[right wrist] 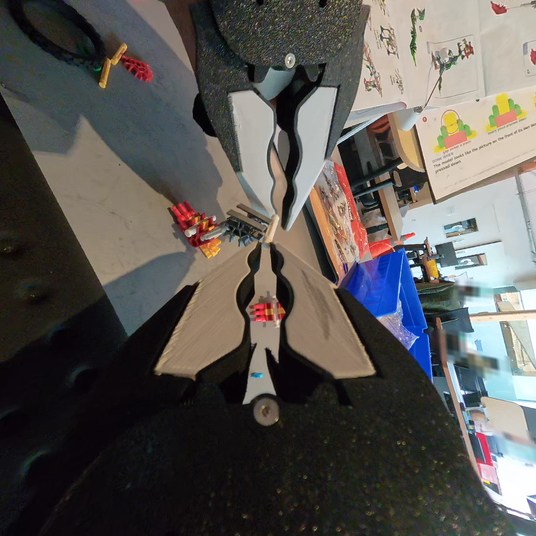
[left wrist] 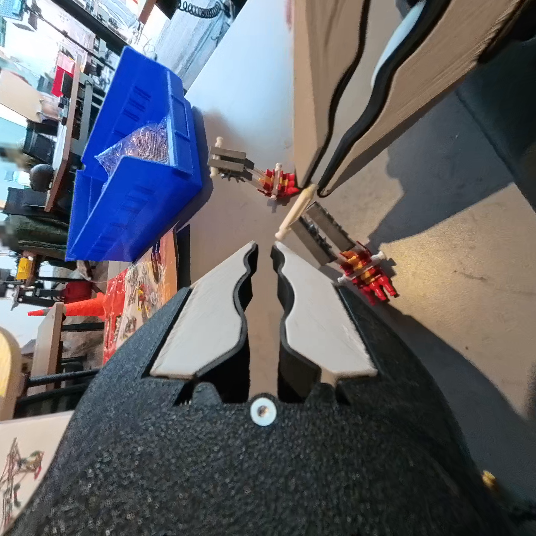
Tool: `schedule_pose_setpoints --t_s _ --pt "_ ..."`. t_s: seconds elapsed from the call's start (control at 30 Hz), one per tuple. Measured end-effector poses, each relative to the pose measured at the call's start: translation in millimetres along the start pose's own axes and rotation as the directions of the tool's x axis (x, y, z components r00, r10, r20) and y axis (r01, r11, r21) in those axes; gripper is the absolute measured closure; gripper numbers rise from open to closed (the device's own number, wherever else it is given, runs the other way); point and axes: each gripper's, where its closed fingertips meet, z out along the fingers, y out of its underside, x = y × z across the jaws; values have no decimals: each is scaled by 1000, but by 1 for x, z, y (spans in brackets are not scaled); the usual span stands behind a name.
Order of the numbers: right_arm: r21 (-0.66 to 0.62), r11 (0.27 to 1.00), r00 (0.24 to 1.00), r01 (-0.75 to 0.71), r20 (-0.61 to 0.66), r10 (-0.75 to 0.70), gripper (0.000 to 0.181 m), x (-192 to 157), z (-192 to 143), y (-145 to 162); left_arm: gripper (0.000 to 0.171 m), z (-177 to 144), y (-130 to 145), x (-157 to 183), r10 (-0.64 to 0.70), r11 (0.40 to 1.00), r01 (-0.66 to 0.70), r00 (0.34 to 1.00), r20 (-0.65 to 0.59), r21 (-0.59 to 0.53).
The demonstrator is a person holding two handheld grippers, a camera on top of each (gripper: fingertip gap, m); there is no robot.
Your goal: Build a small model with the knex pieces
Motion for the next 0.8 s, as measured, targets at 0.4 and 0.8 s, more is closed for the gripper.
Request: schedule_pose_setpoints --t_s 0.4,0.8 --pt "-17 1000 1000 6 23 -6 176 -3 -2 -2 130 -38 -7 45 -335 942 315 881 -335 -115" --pt "-38 998 996 42 77 -39 176 -7 0 -6 147 -15 1 60 -391 916 353 889 -236 -189"
